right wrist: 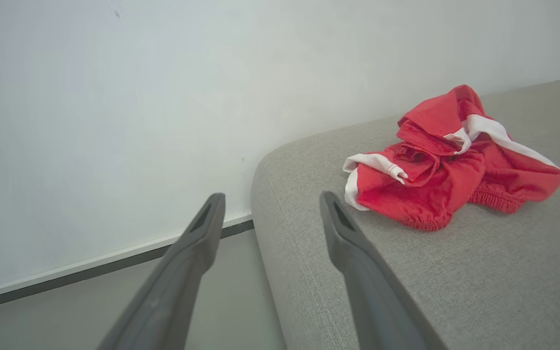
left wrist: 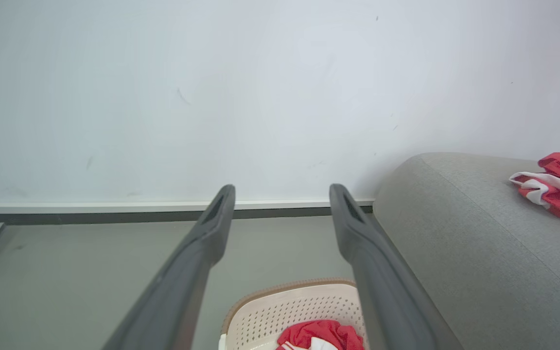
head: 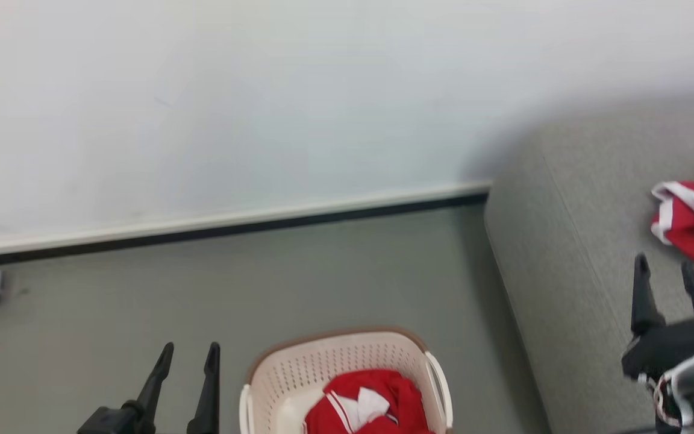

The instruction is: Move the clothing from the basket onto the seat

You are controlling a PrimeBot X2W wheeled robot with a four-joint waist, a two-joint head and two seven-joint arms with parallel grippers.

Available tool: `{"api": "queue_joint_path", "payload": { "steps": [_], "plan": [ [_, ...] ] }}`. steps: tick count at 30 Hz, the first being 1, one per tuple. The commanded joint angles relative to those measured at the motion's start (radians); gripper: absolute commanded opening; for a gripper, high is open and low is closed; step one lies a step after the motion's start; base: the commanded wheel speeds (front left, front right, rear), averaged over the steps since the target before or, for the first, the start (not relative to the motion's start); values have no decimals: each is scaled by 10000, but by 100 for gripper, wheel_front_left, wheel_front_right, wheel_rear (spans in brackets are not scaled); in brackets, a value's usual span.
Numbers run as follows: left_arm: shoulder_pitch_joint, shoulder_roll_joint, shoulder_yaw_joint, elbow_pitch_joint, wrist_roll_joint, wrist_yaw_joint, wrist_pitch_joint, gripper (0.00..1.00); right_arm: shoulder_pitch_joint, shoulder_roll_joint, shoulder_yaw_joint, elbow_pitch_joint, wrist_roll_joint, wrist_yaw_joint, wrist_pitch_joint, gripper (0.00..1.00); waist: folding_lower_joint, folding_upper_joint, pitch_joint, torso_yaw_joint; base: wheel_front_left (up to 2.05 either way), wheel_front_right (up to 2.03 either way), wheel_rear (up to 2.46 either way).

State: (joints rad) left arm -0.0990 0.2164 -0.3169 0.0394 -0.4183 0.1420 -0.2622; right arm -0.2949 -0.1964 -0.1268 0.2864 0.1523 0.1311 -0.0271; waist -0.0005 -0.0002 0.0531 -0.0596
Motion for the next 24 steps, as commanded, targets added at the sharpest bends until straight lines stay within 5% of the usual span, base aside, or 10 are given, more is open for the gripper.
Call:
{"api": "queue_joint_path", "payload": {
  "steps": [1,11,24],
  "plan": [
    [231,-16,108,43,171,-39,-42,100,350,54,-4,-207,67,-6,-9,100,5,2,-957,822,0,0,0],
    [740,-75,1045,684,1012,-253,-32,100,2247,1081,730,-1740,-791,-3,-527,100,5,2,-1452,951,0,0,0],
    [1549,-578,2061,772,1422,-712,-33,100,3633,1410,2123,-2179,-1058,-3,-603,100,5,2,-1651,551,0,0,0]
  ]
}}
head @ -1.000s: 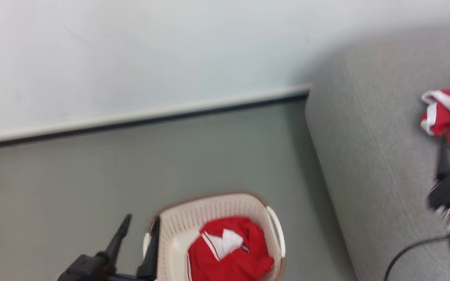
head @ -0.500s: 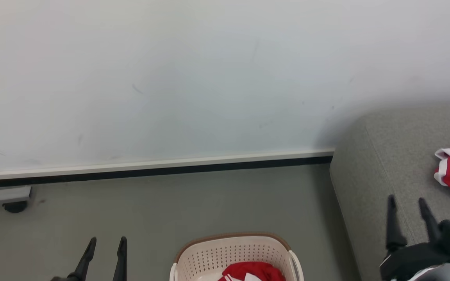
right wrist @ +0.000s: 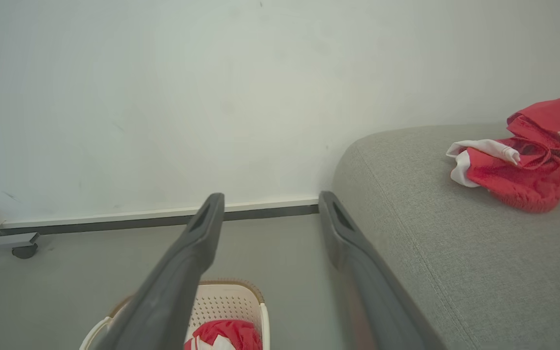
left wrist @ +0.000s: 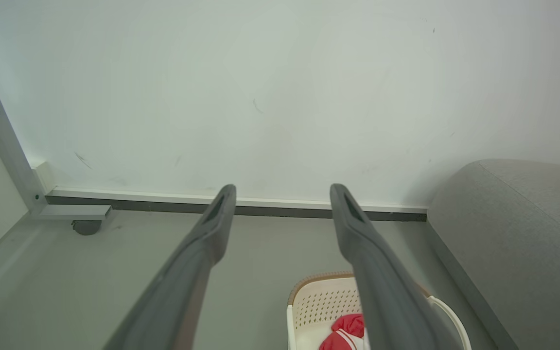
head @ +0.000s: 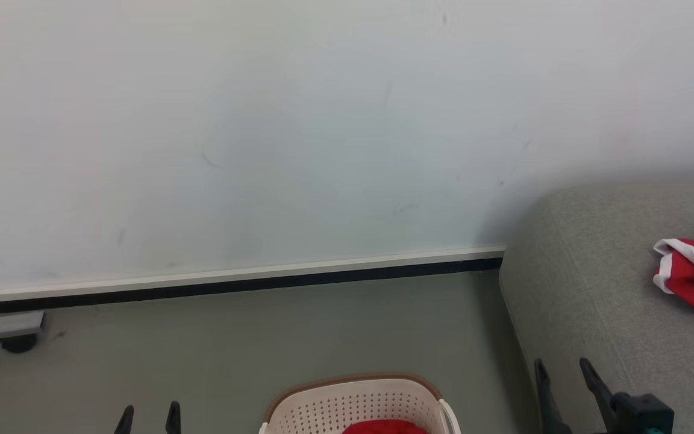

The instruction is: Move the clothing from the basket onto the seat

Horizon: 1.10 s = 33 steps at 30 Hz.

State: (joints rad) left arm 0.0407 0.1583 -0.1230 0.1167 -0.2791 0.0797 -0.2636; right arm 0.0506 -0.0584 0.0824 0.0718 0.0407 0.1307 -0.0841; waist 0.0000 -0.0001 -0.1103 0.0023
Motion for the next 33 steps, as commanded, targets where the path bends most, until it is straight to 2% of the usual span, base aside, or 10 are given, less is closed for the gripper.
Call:
{"api": "queue_joint_path", "payload": {
  "steps": [1,12,25,33],
  "plan": [
    [211,-47,192,11,50,-125,-20,100,251,47,58,-25,90,1,-57,100,0,1,-20,-102,0,0,0],
    [202,-389,529,113,467,-579,-20,100,371,106,194,95,149,1,-170,100,0,1,48,-112,0,0,0],
    [202,-656,851,218,608,-841,-20,100,234,108,341,79,272,1,-168,100,0,1,68,-88,0,0,0],
    [240,-792,963,304,627,-959,-20,100,141,107,581,139,153,1,-198,100,0,1,215,-354,0,0,0]
  ]
}}
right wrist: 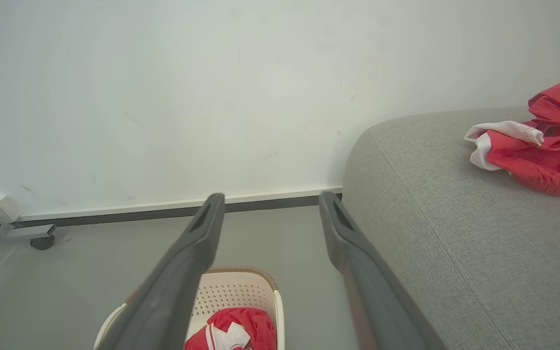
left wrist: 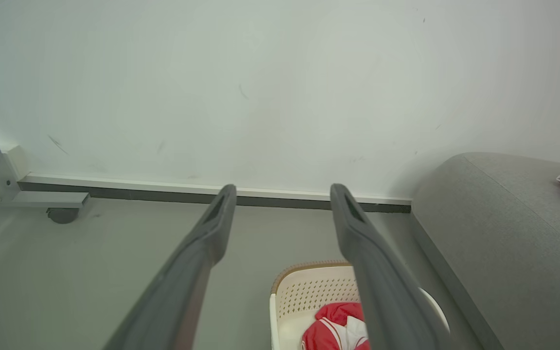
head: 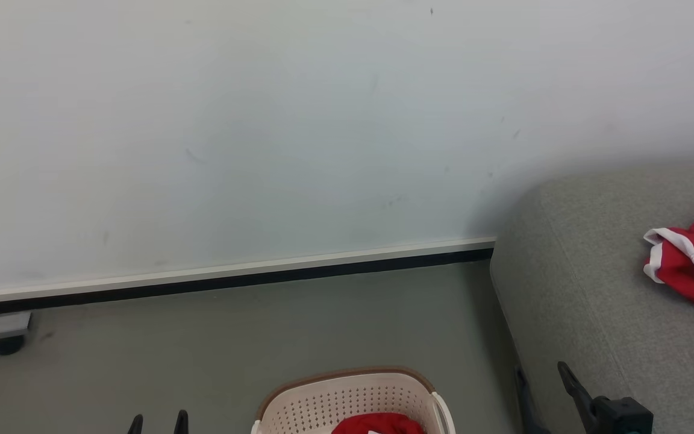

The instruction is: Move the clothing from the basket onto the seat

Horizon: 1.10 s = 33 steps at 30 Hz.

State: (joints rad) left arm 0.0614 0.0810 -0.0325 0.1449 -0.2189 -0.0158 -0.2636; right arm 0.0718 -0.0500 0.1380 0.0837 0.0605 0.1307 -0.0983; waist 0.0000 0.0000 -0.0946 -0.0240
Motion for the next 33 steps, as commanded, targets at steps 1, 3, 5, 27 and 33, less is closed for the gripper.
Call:
{"api": "queue_joint_path", "payload": {
  "steps": [1,3,5,27,33],
  "plan": [
    [25,-32,95,20,27,12,-20,100,-116,23,77,20,-68,1,-57,100,0,0,99,-172,0,0,0],
    [9,-72,95,98,-19,-44,-19,100,-204,21,176,11,-109,1,-55,100,0,0,192,-344,0,0,0],
    [-29,-112,64,209,-76,-78,-19,100,-242,20,283,-19,-120,1,-31,100,0,0,315,-565,0,0,0],
    [-4547,189,-1970,4440,277,-898,1095,100,-1781,28,1574,-834,177,1,-936,100,0,0,5336,-3478,0,0,0],
    [-6248,496,-2197,5369,69,-1051,1842,100,-2169,35,1682,-1108,622,1,-1372,100,0,0,7059,-3981,0,0,0]
  ]
}}
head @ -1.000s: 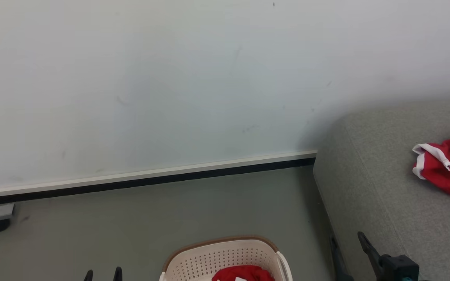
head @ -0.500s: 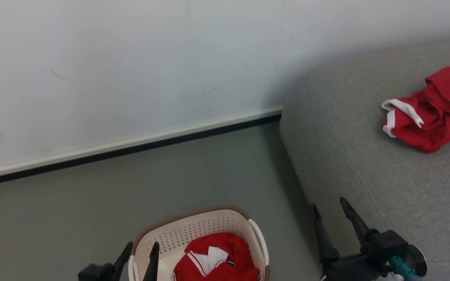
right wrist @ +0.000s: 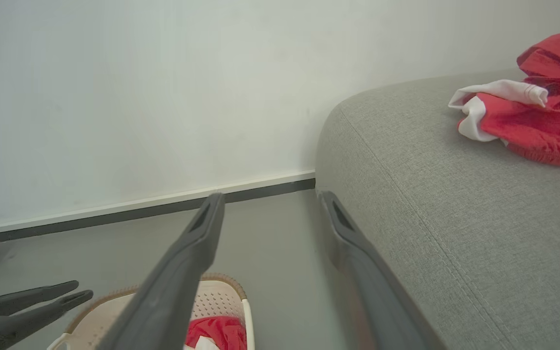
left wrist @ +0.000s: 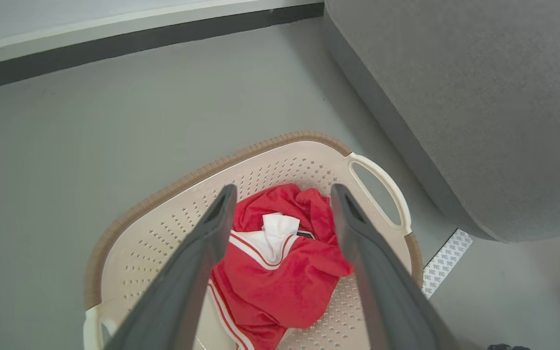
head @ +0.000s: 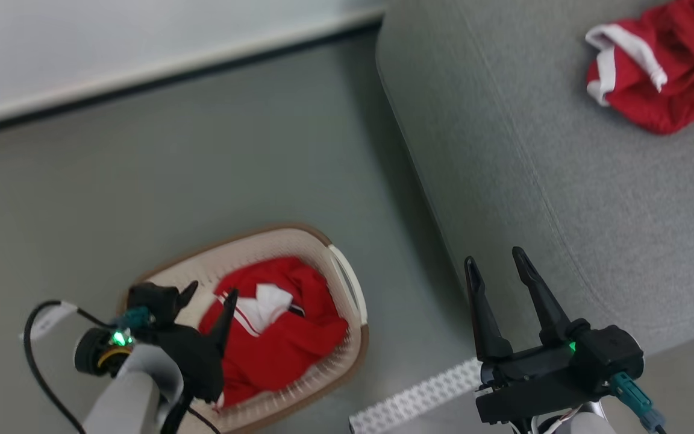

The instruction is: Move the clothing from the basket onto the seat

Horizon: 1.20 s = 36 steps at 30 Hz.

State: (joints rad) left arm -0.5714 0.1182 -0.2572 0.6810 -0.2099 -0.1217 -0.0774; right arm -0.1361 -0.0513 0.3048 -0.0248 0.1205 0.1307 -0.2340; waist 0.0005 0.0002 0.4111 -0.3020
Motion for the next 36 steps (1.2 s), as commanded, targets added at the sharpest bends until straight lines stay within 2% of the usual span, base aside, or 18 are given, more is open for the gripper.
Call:
{"api": "queue_joint_path", "payload": {
  "steps": [1,8,18,25,28,31,36],
  "plan": [
    [-154,148,-4,145,-62,-20,51,100,-102,50,3,-54,50,1,-76,100,-5,-2,2217,-1269,0,0,0],
    [-1213,387,-498,1150,-265,-68,705,100,-78,51,52,-557,303,1,-288,100,-5,-2,3519,-1622,0,0,0],
    [-1991,415,-785,2158,-154,-12,742,100,362,48,195,-1348,617,1,-295,100,-5,-2,4578,-1588,0,0,0],
    [-2490,438,-794,2936,-56,501,380,100,882,45,130,-1639,542,1,-297,100,-5,-2,4653,-1544,0,0,0],
    [-3016,511,-952,3596,175,1023,159,100,1289,42,85,-1798,460,1,-296,100,-5,-2,4730,-1484,0,0,0],
    [-3319,394,-1084,4041,117,712,280,100,1557,42,58,-1968,364,1,-296,100,-5,-2,4800,-1407,0,0,0],
    [-3631,397,-1400,4401,345,590,312,100,1869,41,-52,-2157,272,1,-296,100,-5,-2,4929,-1311,0,0,0]
  ]
}}
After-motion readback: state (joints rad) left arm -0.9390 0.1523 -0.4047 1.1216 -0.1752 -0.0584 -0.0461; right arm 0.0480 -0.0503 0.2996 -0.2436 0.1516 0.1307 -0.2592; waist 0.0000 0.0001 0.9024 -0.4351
